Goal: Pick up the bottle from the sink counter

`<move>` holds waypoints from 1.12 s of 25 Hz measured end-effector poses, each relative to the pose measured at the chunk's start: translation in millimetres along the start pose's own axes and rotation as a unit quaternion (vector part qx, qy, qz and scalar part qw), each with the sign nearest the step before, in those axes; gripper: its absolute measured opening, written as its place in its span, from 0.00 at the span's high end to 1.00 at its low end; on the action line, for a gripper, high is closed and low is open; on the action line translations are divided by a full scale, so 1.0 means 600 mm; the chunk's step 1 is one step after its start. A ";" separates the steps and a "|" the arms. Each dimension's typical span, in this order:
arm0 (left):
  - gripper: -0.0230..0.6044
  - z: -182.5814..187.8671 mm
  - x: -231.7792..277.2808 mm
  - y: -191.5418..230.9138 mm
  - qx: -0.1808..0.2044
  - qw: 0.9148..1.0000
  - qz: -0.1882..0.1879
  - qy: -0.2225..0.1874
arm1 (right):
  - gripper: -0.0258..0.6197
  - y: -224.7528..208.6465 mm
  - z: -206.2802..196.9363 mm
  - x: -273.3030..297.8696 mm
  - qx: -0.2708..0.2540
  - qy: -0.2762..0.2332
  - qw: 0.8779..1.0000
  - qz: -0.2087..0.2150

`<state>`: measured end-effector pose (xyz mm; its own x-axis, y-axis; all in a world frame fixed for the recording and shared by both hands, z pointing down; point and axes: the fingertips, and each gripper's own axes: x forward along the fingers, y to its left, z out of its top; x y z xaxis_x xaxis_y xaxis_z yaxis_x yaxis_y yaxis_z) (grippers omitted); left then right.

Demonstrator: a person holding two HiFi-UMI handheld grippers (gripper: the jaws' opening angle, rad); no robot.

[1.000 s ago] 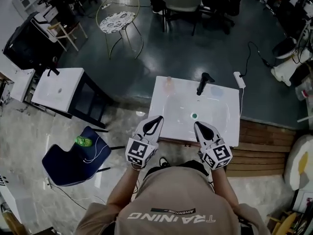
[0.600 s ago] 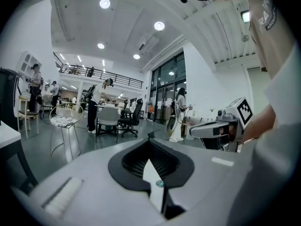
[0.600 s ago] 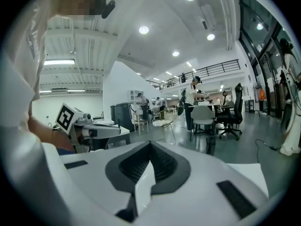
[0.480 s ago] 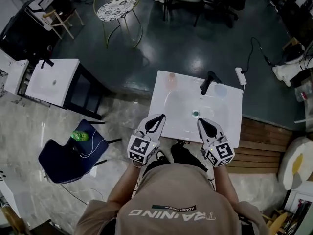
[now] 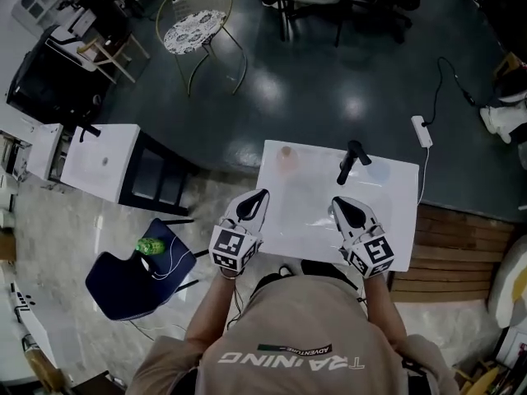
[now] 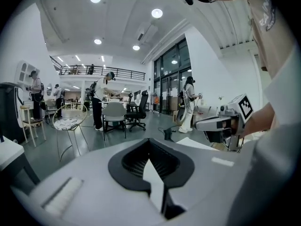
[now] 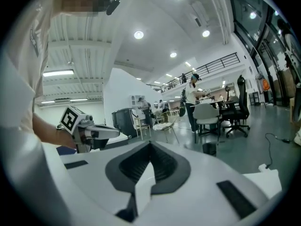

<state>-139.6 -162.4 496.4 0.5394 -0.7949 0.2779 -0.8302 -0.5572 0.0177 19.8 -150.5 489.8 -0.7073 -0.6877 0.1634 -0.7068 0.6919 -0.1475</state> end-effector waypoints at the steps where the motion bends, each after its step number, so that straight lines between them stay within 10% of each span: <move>1: 0.95 0.003 0.011 0.007 0.000 1.000 0.006 0.003 | 0.95 -0.012 0.000 0.004 0.001 0.001 1.000 0.002; 11: 0.95 -0.036 0.123 0.031 -0.031 0.998 0.035 0.051 | 0.95 -0.097 -0.018 0.047 0.008 0.020 0.998 0.056; 28: 0.95 -0.114 0.208 0.053 -0.026 0.999 -0.005 0.033 | 0.95 -0.034 -0.036 0.092 0.023 0.054 0.995 0.082</move>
<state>-108.3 -262.8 597.5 0.5388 -0.7707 0.3402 -0.8319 -0.5503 0.0707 -4.4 -197.7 522.6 -0.8095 -0.5371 0.2369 -0.5836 0.7801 -0.2256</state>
